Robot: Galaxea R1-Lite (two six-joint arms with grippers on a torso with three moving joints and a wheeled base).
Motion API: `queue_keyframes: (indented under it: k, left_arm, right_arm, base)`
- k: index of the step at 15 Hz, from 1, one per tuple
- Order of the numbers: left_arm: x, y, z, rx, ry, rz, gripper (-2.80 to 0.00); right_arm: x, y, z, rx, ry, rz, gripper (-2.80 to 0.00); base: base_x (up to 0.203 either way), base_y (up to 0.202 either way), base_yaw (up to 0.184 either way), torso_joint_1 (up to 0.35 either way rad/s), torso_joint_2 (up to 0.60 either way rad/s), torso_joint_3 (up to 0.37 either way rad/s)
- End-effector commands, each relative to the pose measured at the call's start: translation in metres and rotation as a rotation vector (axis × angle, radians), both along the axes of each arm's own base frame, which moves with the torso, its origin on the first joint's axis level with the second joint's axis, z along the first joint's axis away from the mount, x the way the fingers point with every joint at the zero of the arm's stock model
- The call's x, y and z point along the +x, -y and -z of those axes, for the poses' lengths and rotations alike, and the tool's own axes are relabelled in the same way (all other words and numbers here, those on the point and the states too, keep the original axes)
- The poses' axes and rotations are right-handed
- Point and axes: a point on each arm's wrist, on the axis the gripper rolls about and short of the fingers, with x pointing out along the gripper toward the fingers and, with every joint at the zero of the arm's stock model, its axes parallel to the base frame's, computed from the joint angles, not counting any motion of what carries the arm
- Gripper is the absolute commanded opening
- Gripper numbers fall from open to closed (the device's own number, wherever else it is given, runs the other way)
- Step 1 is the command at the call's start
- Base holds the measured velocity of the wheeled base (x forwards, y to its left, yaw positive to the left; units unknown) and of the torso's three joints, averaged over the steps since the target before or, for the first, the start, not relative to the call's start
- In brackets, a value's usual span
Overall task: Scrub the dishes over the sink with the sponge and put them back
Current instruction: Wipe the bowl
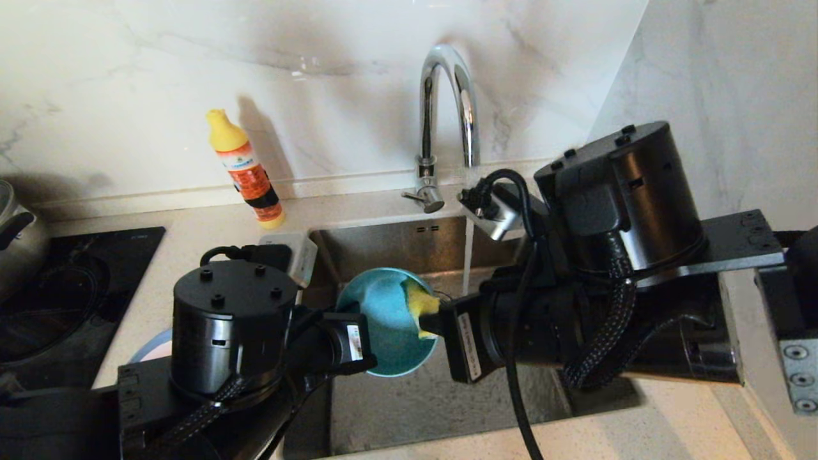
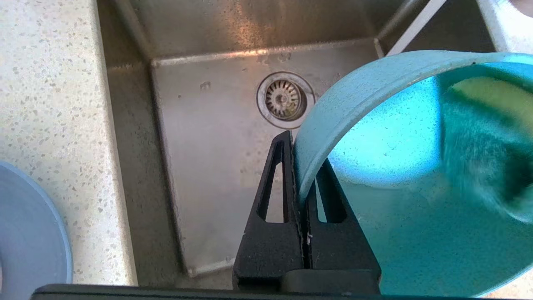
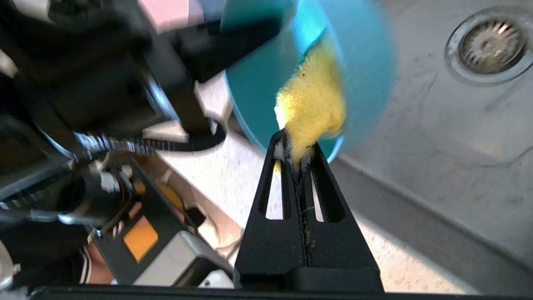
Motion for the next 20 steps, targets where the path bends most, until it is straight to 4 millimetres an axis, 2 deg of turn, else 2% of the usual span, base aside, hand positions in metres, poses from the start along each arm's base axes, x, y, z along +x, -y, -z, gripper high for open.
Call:
queue_keyframes:
  k: [1,3,6,10,14,17,20]
  left_arm:
    - [0.0,0.0,0.0,-0.003,0.002,-0.004,-2.8]
    - [-0.001,-0.001,-0.001,-0.006,0.005,-0.004,-2.8]
    - [-0.001,-0.001,-0.001,-0.006,0.005,-0.004,-2.8]
    - [-0.002,-0.002,-0.003,-0.012,0.01,-0.004,-2.8]
    - [-0.002,-0.002,-0.003,-0.013,0.009,-0.003,-2.8]
    - [-0.002,-0.002,-0.002,-0.011,0.006,-0.001,-2.8]
    - [-0.003,-0.004,-0.002,-0.011,0.006,-0.003,-2.8]
  right_arm:
    - [0.003,0.004,-0.011,0.032,0.022,0.017,-2.8]
    - [0.005,0.003,-0.015,0.041,0.033,0.016,-2.8]
    - [0.009,-0.006,-0.009,0.03,0.022,0.003,-2.8]
    - [0.001,-0.019,0.01,-0.019,-0.017,-0.043,-2.8]
    - [-0.005,-0.03,0.016,-0.034,-0.024,-0.077,-2.8]
    - [-0.002,-0.033,0.01,-0.016,-0.008,-0.076,-2.8]
    - [0.001,-0.027,0.003,-0.005,0.01,-0.053,-2.8]
  base:
    - [0.0,0.0,0.0,0.0,0.0,0.0]
    - [0.0,0.0,0.0,0.0,0.0,0.0]
    - [0.0,0.0,0.0,0.0,0.0,0.0]
    - [0.0,0.0,0.0,0.0,0.0,0.0]
    - [0.0,0.0,0.0,0.0,0.0,0.0]
    - [0.0,0.0,0.0,0.0,0.0,0.0]
    - [0.0,0.0,0.0,0.0,0.0,0.0]
